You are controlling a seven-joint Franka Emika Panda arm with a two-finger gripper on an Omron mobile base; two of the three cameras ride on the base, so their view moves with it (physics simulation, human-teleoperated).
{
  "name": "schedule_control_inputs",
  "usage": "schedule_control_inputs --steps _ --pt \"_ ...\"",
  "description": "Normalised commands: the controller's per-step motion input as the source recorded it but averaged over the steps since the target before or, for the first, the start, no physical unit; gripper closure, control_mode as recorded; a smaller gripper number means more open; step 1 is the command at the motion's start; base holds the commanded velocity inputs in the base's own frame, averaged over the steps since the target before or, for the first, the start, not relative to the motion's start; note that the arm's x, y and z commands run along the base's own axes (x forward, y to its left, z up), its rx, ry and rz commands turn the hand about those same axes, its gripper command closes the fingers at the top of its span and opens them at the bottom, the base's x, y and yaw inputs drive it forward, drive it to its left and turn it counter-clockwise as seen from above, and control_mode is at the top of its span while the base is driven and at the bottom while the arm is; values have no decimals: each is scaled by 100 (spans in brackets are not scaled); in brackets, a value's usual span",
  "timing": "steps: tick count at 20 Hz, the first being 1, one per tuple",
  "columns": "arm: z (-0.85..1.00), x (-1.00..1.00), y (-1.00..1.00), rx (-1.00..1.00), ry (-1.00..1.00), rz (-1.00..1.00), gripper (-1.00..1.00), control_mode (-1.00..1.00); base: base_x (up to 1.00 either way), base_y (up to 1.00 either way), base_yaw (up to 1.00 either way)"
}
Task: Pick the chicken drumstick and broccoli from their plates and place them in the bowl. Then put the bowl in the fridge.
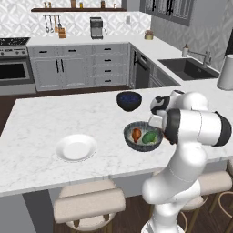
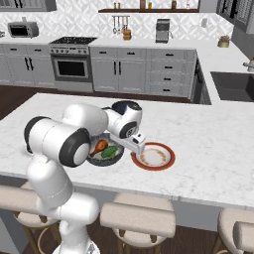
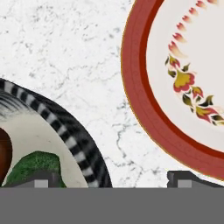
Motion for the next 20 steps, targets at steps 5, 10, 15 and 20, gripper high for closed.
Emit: schedule_control_inputs --steps 5,10,15,20 --pt "2 -2 5 0 -5 0 -100 -100 0 0 0" --pt "14 0 9 0 -5 -2 -100 -100 0 0 0" --pt "6 0 9 0 -7 -9 -100 -100 0 0 0" --pt "-10 0 3 0 0 -9 -100 -100 0 0 0"
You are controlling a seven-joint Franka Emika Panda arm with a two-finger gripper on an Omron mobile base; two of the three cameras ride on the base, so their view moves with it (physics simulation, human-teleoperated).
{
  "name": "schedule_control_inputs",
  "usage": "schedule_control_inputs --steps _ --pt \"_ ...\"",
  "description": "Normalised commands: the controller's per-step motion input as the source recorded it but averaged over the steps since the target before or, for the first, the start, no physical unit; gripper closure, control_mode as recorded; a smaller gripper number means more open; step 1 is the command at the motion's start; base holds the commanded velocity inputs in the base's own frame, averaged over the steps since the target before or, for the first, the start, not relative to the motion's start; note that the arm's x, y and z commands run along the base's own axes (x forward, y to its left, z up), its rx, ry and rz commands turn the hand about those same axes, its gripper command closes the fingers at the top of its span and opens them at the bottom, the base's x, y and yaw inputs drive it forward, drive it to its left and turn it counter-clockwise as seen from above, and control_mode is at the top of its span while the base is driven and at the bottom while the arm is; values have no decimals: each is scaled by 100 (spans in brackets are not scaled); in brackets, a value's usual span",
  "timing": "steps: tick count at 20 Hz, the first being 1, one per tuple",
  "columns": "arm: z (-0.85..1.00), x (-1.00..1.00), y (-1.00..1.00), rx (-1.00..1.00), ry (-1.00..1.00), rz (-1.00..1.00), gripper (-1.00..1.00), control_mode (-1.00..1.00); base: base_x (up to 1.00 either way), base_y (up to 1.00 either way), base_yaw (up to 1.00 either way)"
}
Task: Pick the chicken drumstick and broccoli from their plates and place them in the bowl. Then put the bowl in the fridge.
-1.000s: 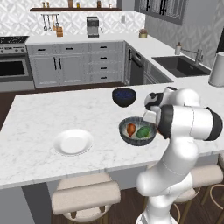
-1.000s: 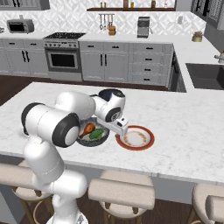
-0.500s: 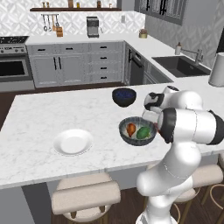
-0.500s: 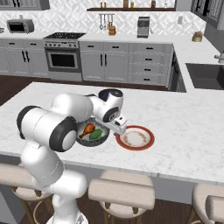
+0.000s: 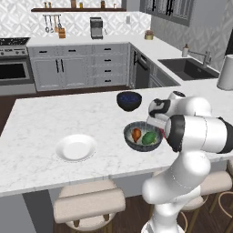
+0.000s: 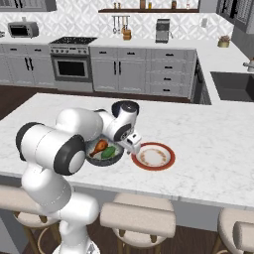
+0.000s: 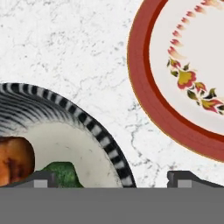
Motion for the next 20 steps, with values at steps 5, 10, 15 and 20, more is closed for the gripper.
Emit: schedule_control_inputs --steps 5,10,15,20 --pt "-19 0 -2 0 0 -16 -100 -100 0 0 0" --pt "-32 0 0 -2 2 -17 -100 -100 0 0 0" --pt "-10 0 9 -1 0 -4 -100 -100 0 0 0" --pt "0 0 18 0 0 0 100 -100 0 0 0"
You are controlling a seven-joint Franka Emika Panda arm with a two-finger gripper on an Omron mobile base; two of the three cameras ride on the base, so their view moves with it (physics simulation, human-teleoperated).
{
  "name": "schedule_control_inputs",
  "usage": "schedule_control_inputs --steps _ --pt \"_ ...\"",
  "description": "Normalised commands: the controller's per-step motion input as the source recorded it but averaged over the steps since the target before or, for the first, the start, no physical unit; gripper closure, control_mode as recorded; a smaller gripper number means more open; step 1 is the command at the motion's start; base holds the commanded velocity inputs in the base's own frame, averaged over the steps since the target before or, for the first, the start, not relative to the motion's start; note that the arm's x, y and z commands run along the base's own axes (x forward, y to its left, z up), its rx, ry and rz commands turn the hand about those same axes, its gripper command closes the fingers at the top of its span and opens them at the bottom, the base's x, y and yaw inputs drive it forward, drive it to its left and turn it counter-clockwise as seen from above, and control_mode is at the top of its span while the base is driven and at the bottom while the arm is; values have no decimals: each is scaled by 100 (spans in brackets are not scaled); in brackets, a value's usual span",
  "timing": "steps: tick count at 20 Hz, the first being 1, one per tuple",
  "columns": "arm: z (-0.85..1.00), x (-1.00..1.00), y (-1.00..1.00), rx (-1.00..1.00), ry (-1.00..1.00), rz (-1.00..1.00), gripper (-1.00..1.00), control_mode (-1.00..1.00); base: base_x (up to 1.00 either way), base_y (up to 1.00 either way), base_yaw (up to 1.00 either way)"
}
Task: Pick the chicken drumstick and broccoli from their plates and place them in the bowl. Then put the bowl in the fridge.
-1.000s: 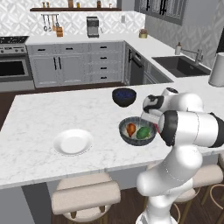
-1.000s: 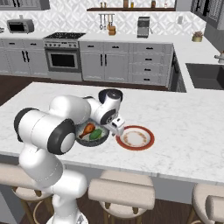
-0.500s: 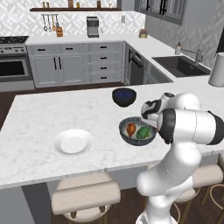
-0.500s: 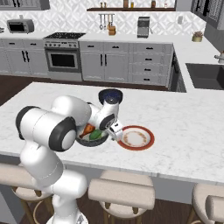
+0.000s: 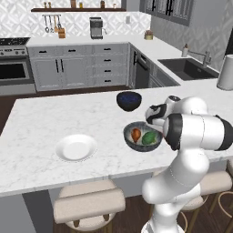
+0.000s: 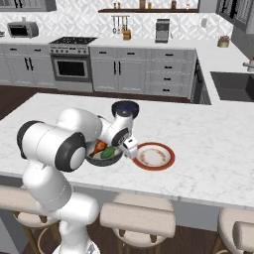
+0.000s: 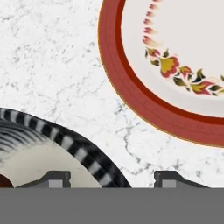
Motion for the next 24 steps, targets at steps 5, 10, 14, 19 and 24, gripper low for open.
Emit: schedule_control_inputs --steps 5,10,14,19,24 --pt "0 -1 33 0 -3 0 100 -100 0 0 0" --pt "2 -16 32 0 0 -12 100 -100 0 0 0" --pt "42 -14 23 0 0 -17 100 -100 0 0 0" --pt "84 -22 2 0 -2 -7 100 -100 0 0 0" --pt "100 -63 9 -3 0 -6 100 -100 0 0 0"
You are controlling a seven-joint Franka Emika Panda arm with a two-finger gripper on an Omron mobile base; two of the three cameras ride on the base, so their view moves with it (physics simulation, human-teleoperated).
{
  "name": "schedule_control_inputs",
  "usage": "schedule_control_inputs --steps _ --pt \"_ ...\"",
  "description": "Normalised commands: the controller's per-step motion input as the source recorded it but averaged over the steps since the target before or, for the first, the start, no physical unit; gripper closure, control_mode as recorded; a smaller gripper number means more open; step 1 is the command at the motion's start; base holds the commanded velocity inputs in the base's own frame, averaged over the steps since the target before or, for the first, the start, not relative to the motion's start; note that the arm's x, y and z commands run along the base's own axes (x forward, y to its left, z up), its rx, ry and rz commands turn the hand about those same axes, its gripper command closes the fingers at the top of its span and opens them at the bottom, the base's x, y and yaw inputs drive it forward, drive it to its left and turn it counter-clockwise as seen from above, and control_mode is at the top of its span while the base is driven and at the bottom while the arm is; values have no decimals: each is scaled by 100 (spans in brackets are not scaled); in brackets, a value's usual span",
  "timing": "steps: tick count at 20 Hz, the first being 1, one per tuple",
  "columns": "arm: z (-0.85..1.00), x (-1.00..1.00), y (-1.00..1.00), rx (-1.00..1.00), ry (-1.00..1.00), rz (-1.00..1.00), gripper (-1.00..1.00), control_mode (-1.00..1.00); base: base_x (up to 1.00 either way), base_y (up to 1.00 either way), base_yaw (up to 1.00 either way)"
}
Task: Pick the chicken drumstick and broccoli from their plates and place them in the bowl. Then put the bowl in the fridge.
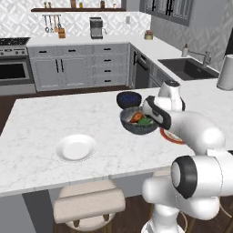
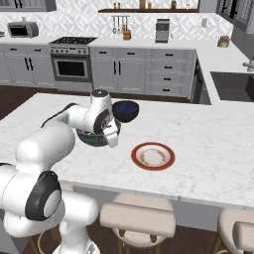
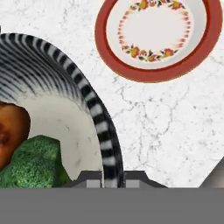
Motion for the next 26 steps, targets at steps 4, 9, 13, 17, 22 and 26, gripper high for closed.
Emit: schedule_control_inputs --steps 4,9,13,17,22,26 --pt "100 -100 0 8 -1 -12 100 -100 0 0 0" --pt "100 -100 7 6 -2 -6 100 -100 0 0 0" --pt "79 -100 24 0 -8 0 100 -100 0 0 0" --pt "36 -100 13 0 -14 0 100 -100 0 0 0" --pt "2 -62 0 0 -3 0 100 -100 0 0 0" --pt "0 0 0 0 1 0 100 -100 0 0 0"
